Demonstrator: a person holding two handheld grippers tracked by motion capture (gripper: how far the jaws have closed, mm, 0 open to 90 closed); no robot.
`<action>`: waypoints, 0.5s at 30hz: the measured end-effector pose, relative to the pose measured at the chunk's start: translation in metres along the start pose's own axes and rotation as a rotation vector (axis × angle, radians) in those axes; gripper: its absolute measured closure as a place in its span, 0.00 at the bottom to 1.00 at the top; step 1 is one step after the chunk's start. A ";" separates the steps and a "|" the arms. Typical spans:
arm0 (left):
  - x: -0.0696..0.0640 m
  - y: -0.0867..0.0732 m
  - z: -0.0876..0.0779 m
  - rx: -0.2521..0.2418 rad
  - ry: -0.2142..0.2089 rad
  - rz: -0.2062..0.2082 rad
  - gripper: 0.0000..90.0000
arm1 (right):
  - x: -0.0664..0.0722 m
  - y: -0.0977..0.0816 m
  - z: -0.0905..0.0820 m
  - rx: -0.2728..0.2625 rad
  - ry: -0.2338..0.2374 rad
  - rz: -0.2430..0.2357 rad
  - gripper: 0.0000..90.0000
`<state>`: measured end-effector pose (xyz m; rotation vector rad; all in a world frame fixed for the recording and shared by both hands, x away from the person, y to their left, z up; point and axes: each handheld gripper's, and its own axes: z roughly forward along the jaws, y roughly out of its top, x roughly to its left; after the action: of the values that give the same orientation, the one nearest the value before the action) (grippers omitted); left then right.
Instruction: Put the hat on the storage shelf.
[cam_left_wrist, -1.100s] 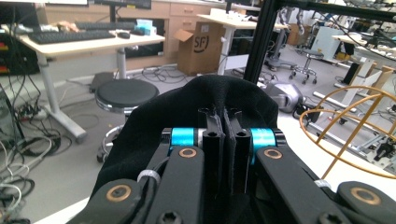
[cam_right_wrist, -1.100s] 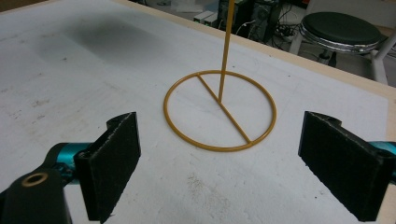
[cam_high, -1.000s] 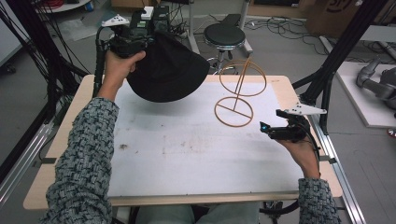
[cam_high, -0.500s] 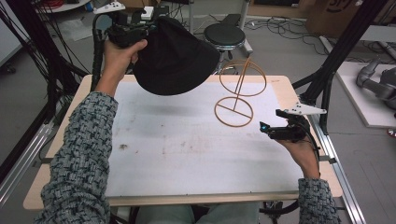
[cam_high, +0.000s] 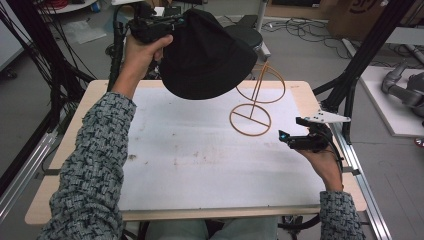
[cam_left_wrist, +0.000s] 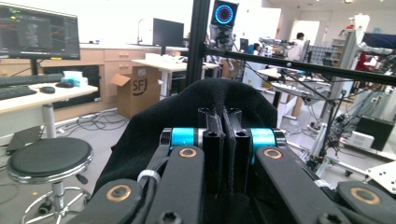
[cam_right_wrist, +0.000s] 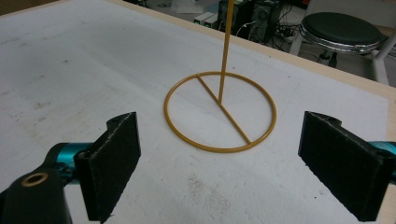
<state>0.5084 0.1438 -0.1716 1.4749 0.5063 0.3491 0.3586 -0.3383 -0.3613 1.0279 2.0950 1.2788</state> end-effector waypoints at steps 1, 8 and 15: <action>-0.001 0.000 0.002 0.002 -0.004 -0.001 0.97 | 0.000 0.000 0.000 0.000 0.000 0.001 0.14; -0.009 0.000 0.023 0.014 -0.036 0.004 0.97 | 0.001 0.000 -0.001 -0.001 -0.002 0.005 0.14; -0.014 -0.003 0.044 0.024 -0.058 0.003 0.97 | 0.000 0.000 -0.002 -0.007 0.000 0.005 0.14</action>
<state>0.5195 0.0989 -0.1720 1.5051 0.4635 0.3027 0.3572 -0.3398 -0.3603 1.0306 2.0878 1.2869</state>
